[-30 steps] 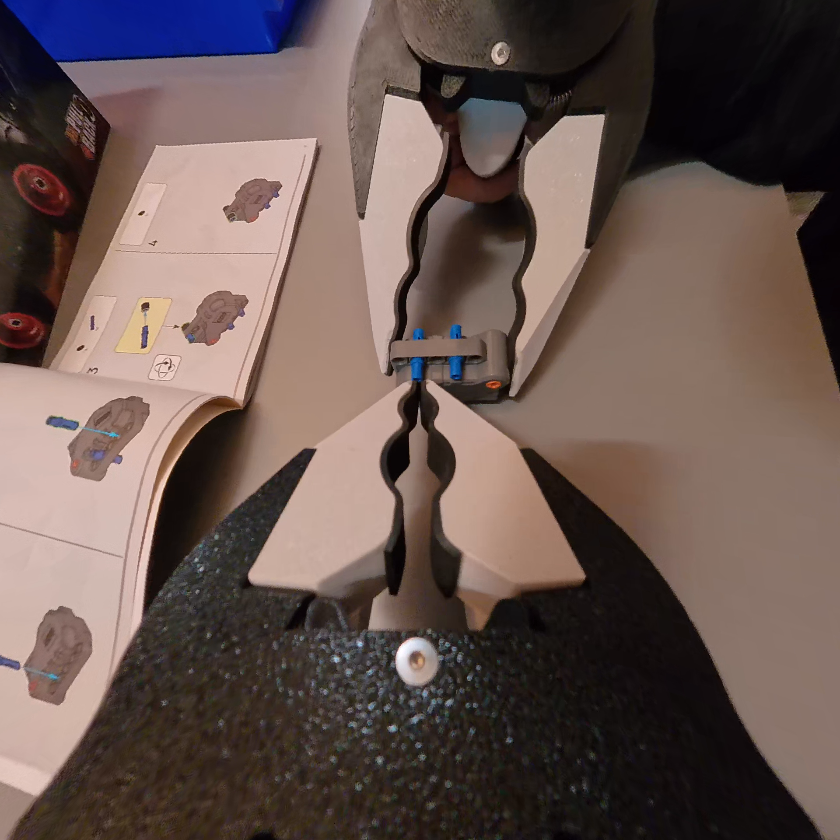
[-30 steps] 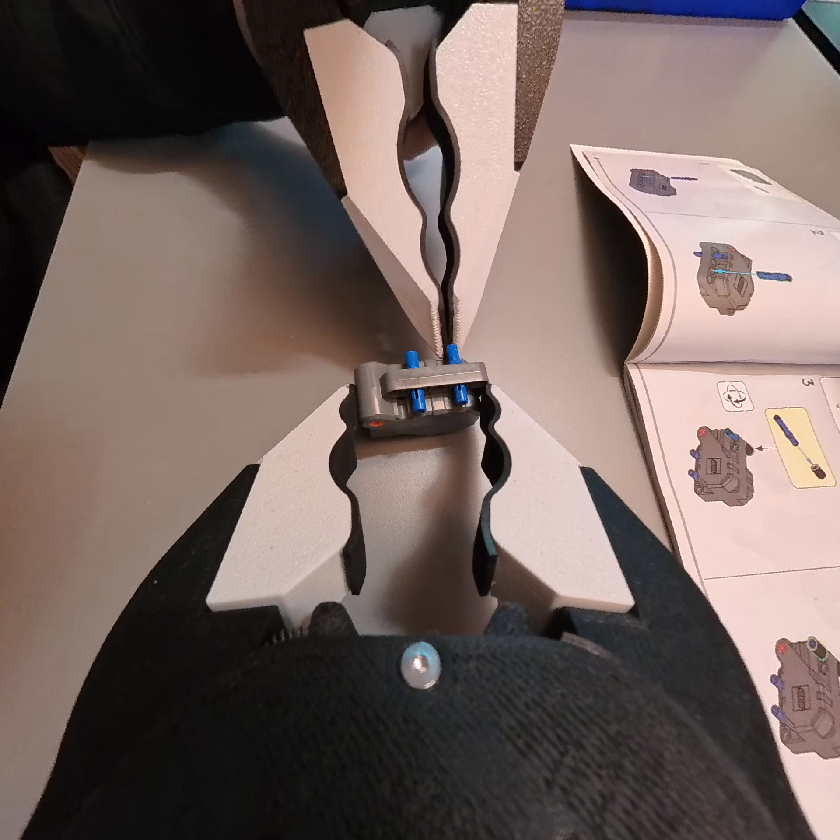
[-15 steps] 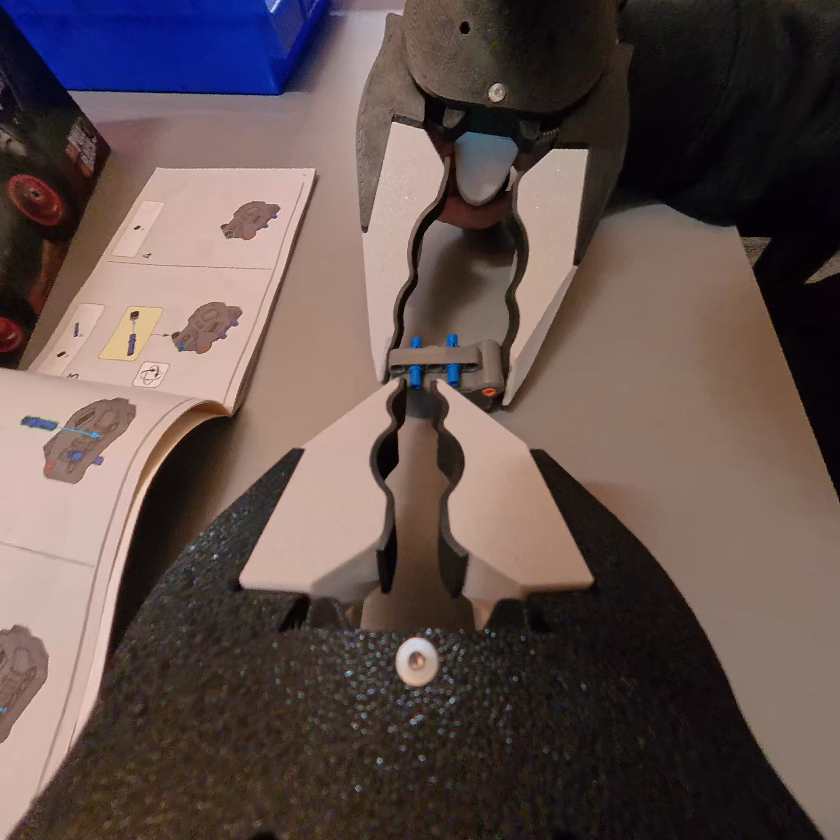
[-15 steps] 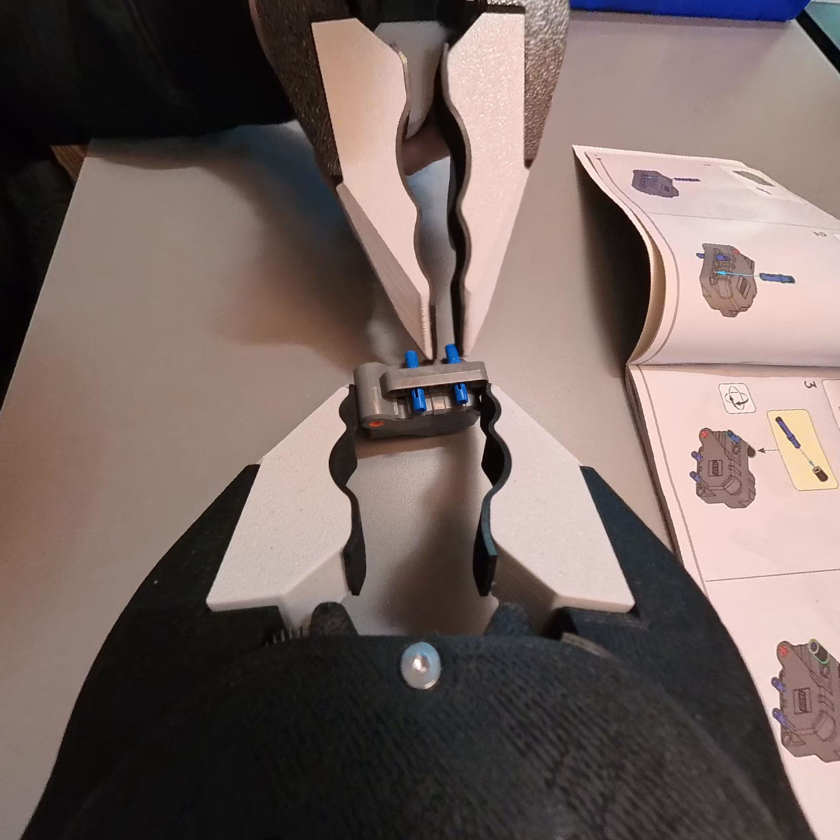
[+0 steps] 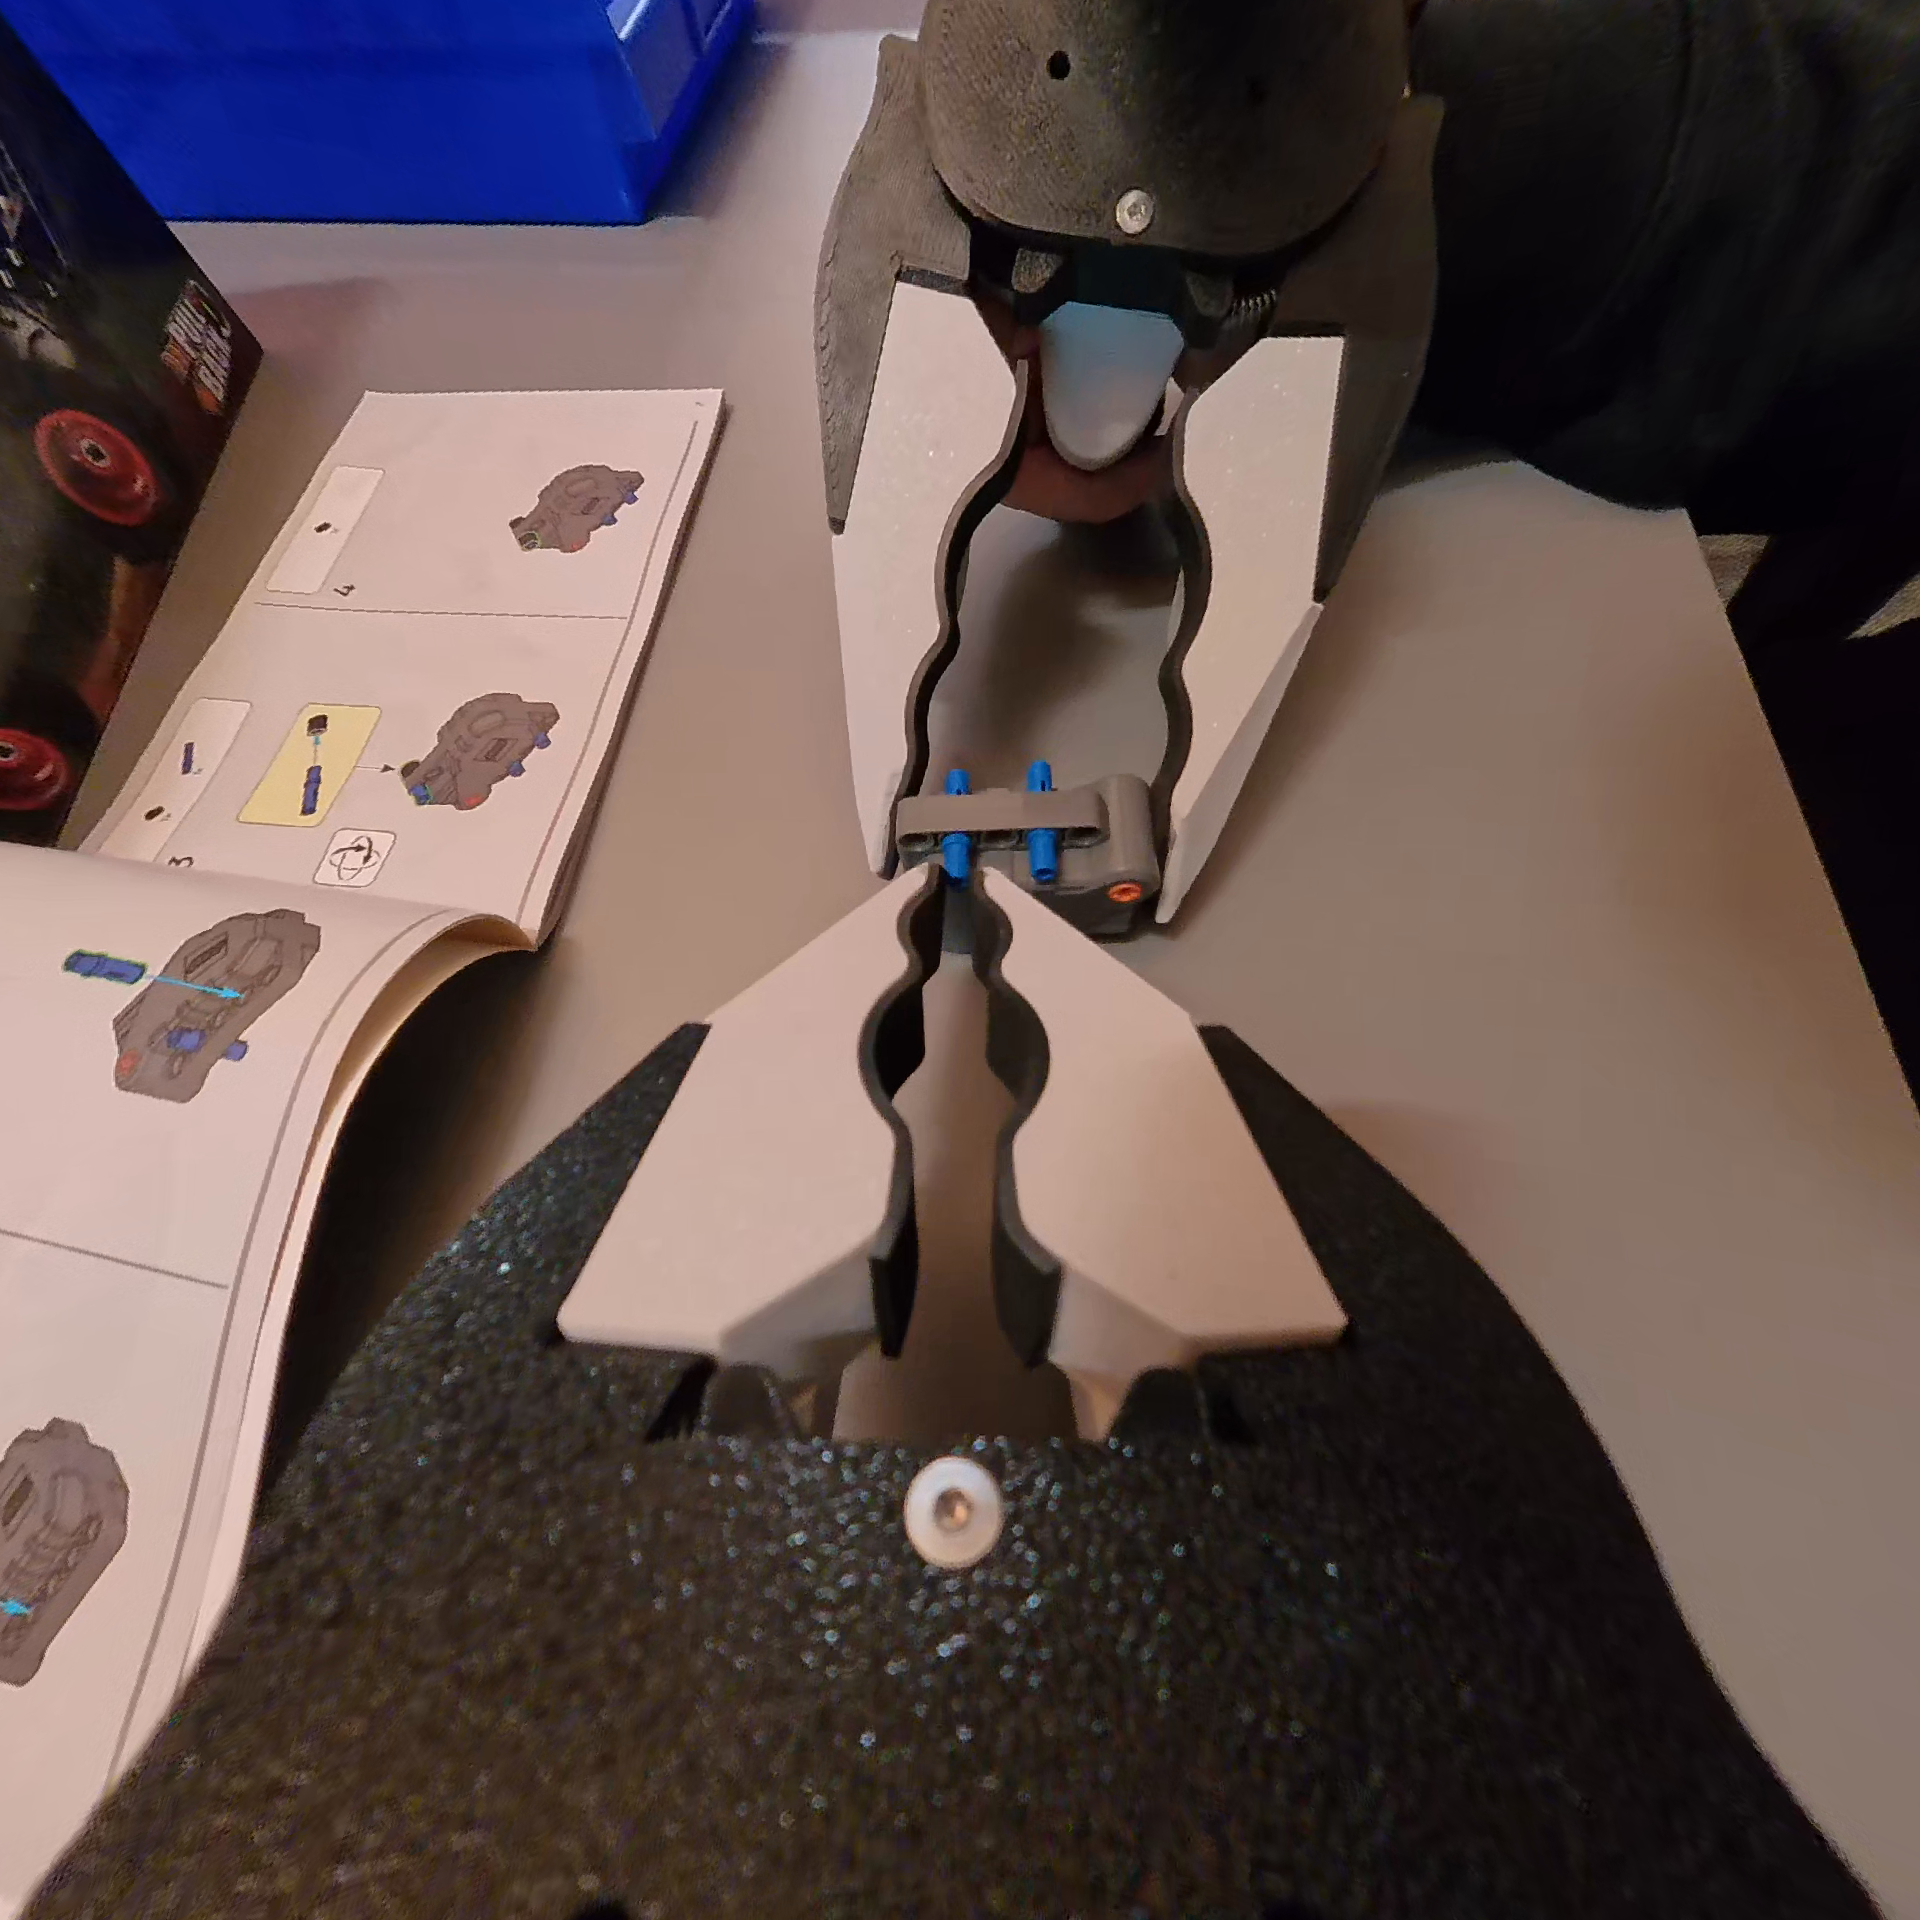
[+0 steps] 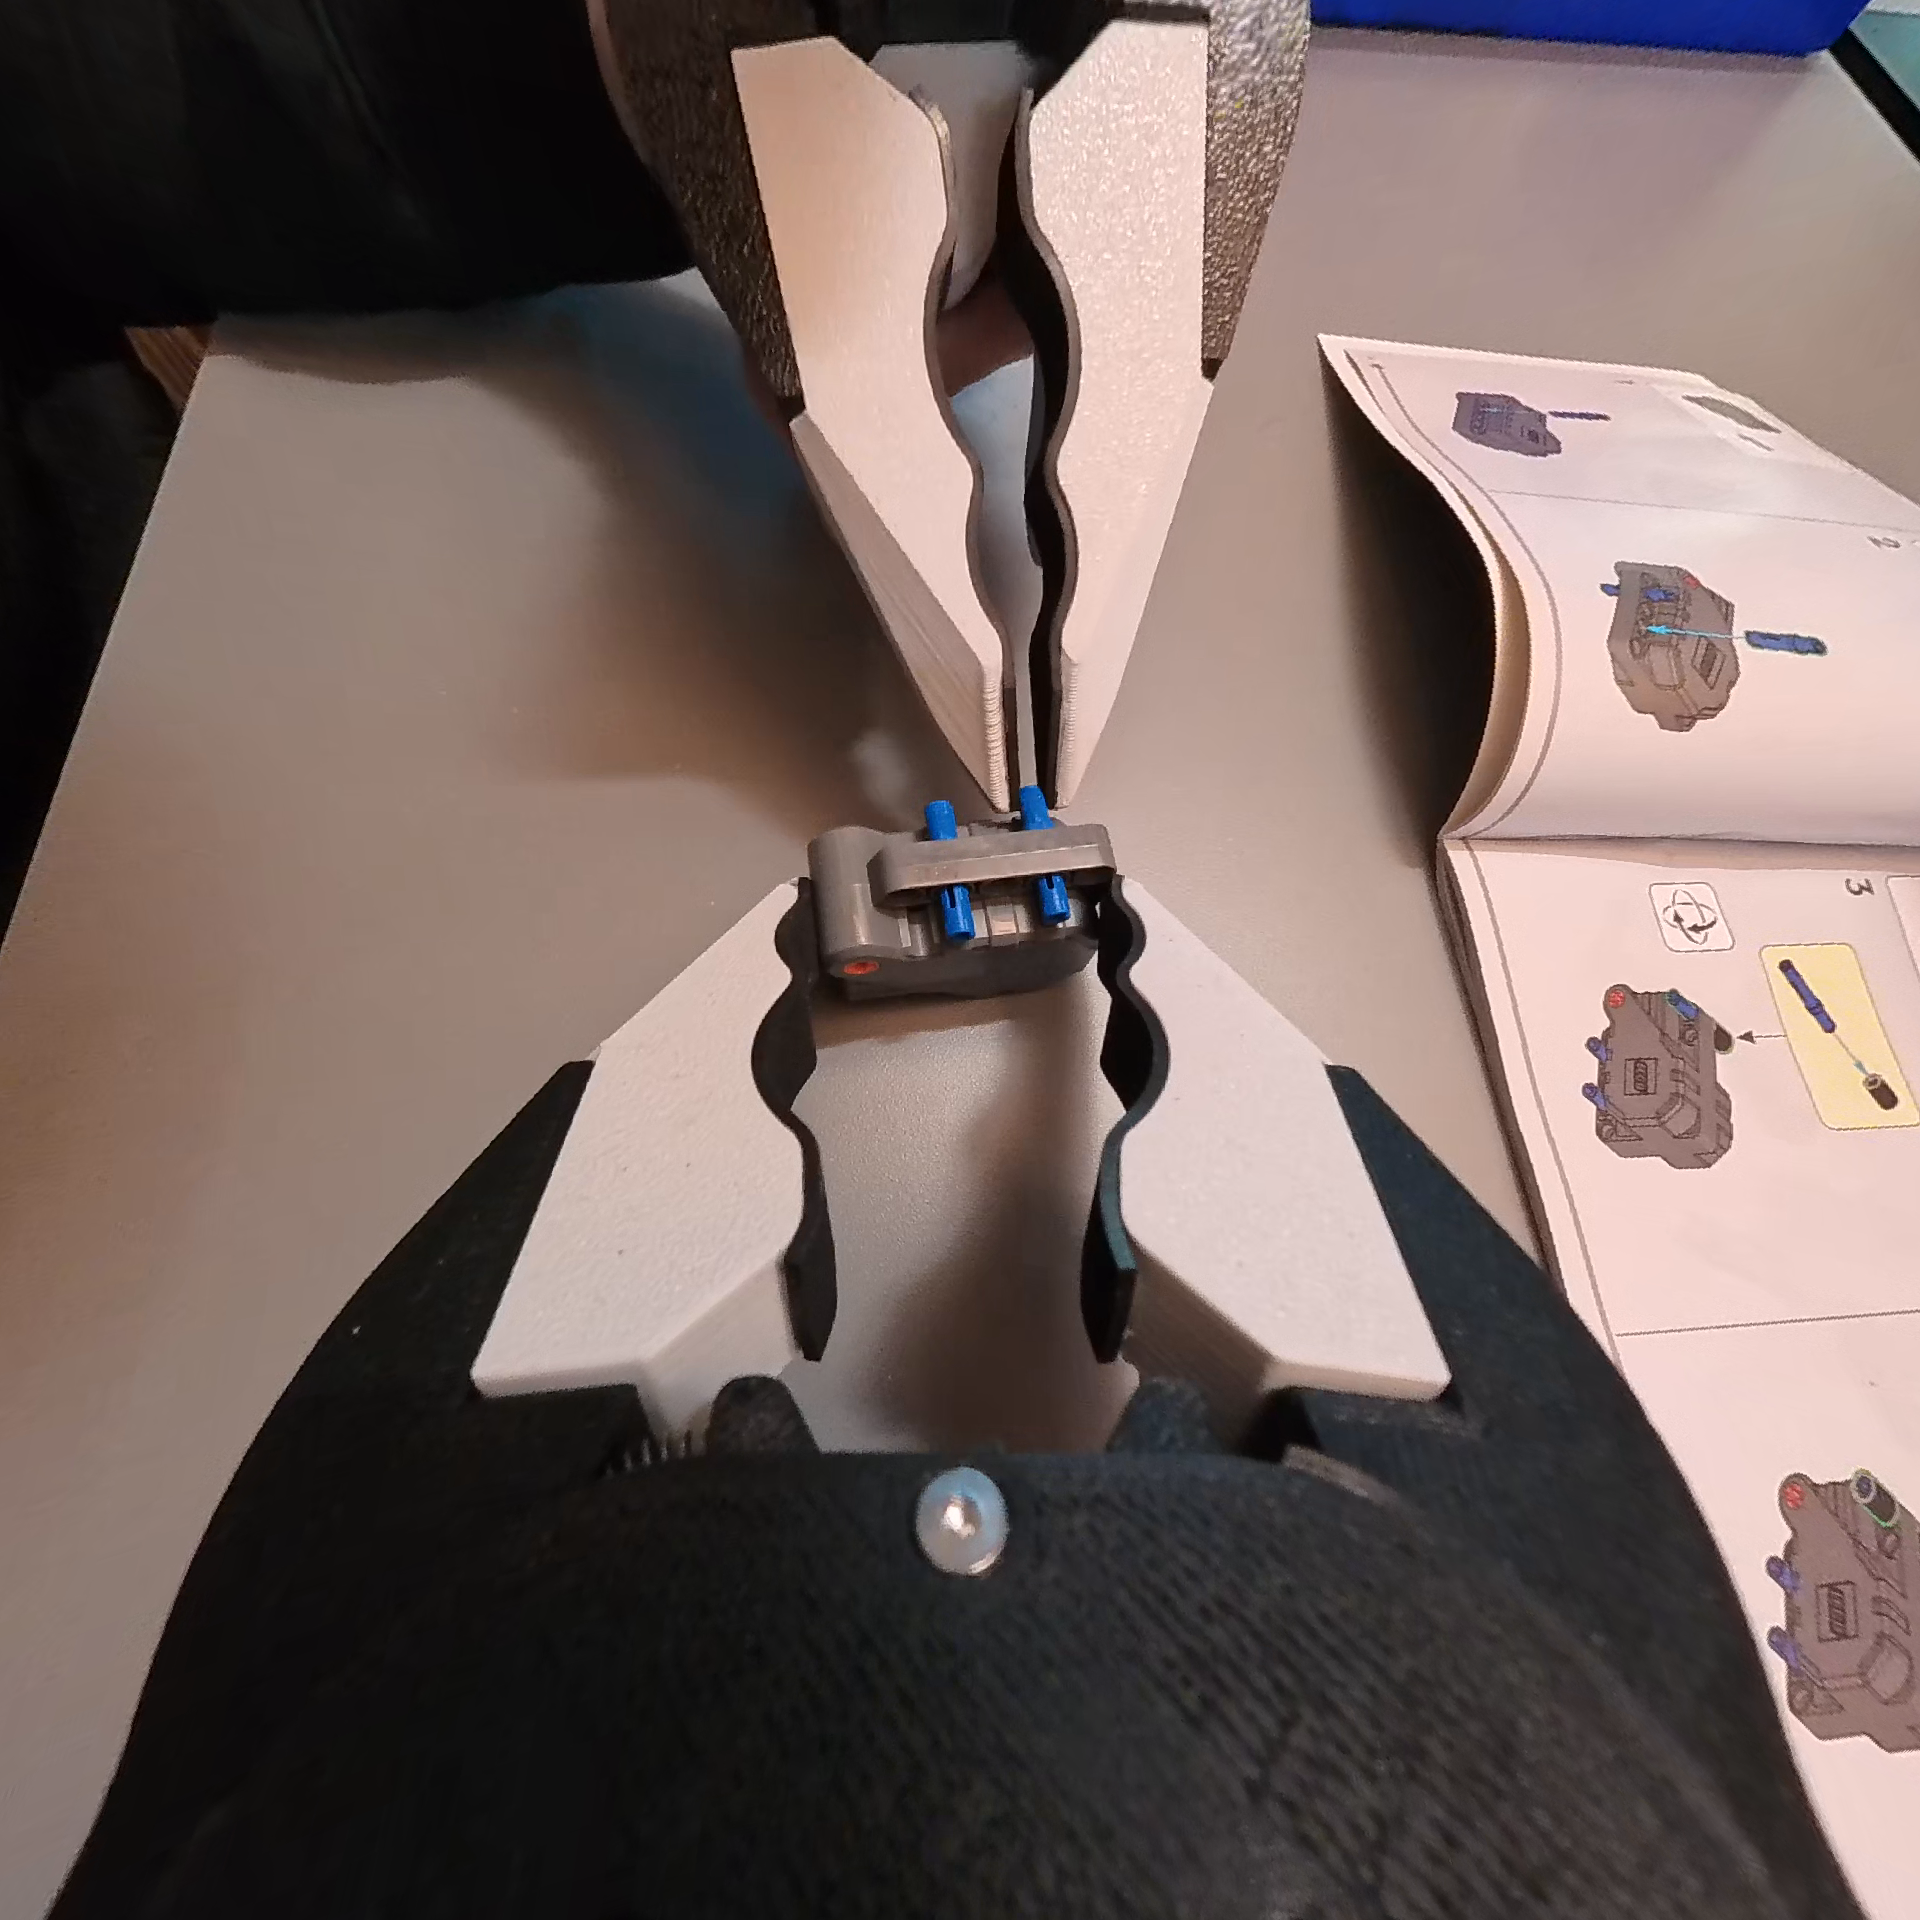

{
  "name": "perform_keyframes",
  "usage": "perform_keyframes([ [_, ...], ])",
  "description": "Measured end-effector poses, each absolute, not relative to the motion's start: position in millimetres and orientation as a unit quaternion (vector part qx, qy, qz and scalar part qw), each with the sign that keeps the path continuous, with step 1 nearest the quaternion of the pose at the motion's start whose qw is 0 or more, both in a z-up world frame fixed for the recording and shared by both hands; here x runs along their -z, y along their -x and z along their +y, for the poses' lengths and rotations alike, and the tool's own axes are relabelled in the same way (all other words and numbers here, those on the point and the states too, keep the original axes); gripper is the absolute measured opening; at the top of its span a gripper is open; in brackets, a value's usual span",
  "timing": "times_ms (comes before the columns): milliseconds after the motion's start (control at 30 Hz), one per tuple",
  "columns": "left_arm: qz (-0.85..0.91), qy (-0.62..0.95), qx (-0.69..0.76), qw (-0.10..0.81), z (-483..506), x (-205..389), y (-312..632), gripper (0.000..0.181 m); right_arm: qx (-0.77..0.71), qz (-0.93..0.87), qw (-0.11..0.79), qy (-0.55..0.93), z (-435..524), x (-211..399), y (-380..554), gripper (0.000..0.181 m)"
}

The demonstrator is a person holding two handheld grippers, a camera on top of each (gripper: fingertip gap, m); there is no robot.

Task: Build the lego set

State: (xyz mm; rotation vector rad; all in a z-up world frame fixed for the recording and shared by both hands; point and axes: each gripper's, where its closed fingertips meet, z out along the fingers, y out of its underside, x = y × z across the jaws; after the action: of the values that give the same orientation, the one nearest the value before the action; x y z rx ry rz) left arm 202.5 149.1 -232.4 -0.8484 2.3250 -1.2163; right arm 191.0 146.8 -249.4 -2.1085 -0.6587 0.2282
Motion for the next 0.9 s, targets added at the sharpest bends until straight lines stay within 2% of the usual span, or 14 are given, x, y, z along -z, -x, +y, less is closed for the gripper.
perform_keyframes([
  [267,0.81,0.328,0.458,0.163,146.5,232.2,-203.7,0.0,-0.09,-0.268,0.444,0.85,146.3,249.4,-190.7,0.052],
  [900,0.805,0.316,0.47,0.175,147.5,231.0,-203.2,0.002,-0.085,-0.269,0.445,0.85,146.8,249.7,-190.7,0.053],
])
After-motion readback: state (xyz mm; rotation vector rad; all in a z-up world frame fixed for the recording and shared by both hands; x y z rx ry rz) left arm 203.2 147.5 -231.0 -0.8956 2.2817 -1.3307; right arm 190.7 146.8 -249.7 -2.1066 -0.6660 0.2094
